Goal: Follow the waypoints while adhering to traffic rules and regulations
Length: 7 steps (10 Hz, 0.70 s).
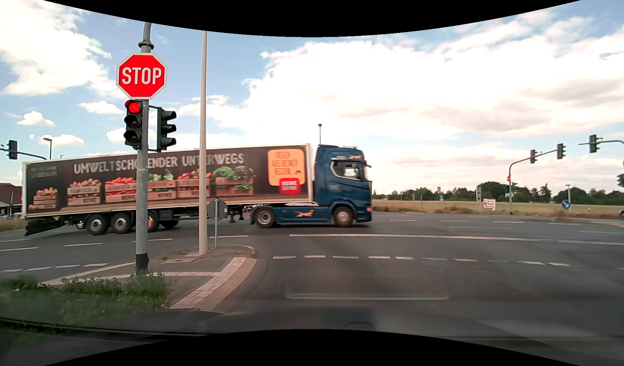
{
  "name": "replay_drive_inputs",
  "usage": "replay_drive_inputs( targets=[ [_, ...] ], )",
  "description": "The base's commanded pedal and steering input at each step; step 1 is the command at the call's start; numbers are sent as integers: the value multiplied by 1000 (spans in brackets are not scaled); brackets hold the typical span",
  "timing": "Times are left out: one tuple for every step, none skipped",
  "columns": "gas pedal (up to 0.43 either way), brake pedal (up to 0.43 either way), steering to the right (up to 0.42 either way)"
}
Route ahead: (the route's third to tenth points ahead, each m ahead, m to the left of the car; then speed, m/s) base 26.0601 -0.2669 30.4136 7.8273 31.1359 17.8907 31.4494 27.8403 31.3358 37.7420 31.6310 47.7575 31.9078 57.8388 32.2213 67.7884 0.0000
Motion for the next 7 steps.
replay_drive_inputs(
  targets=[
    [0, 317, -4],
    [0, 323, -4],
    [0, 323, -4],
    [0, 323, -4],
    [0, 323, -4],
    [0, 317, -4],
    [0, 323, -5]
  ],
)
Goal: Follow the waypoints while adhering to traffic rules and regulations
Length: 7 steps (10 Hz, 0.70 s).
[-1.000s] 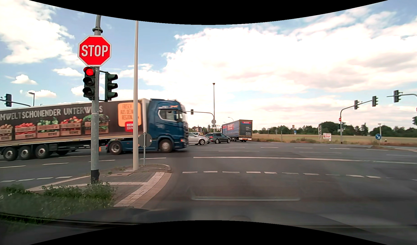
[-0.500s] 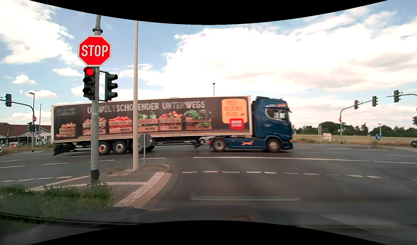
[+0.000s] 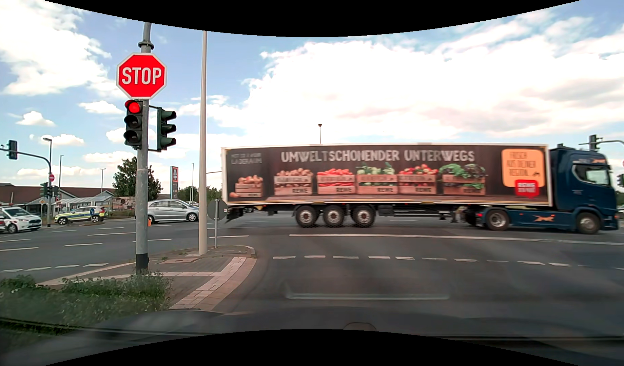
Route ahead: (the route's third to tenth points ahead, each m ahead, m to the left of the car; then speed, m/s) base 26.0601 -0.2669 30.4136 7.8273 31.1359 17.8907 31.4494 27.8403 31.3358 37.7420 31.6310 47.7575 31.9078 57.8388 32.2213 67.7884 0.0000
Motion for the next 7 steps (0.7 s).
replay_drive_inputs(
  targets=[
    [0, 323, -4],
    [0, 323, -4],
    [0, 323, -5],
    [0, 323, -5],
    [0, 323, -5],
    [0, 323, -4],
    [0, 323, -5]
  ],
)
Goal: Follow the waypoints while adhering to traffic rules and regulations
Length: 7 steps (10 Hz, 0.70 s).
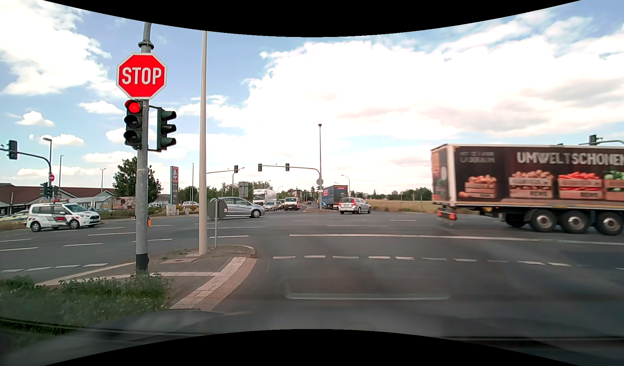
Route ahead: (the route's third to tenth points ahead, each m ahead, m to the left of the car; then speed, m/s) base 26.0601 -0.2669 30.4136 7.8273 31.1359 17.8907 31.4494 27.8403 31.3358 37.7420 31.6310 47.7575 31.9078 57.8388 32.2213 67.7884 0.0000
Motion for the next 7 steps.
replay_drive_inputs(
  targets=[
    [0, 323, -5],
    [0, 323, -5],
    [0, 323, -5],
    [0, 329, -4],
    [0, 329, -5],
    [0, 329, -5],
    [0, 335, -5]
  ],
)
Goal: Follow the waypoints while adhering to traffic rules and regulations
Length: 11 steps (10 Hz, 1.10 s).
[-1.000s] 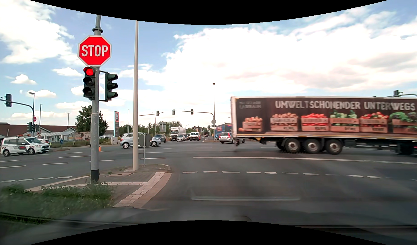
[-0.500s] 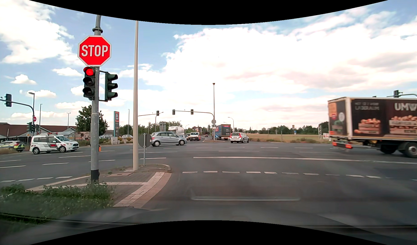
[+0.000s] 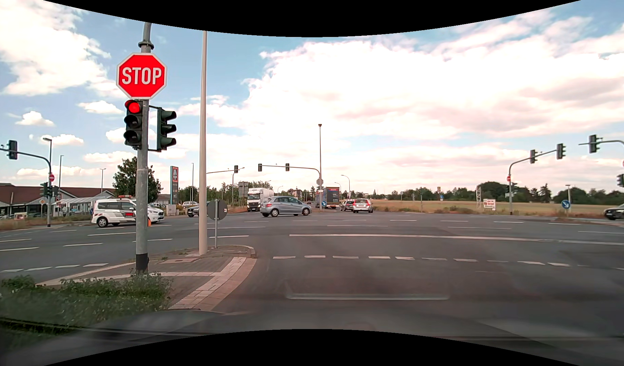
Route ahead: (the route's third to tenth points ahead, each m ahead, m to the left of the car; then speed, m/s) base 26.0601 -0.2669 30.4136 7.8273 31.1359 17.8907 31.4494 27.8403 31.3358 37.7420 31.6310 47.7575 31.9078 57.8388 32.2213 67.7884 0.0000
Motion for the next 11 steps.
replay_drive_inputs(
  targets=[
    [0, 329, -5],
    [0, 329, -5],
    [0, 329, -5],
    [0, 335, -5],
    [0, 335, -5],
    [0, 335, -5],
    [0, 335, -5],
    [0, 335, -5],
    [0, 335, -5],
    [0, 335, -5],
    [0, 335, -5]
  ],
)
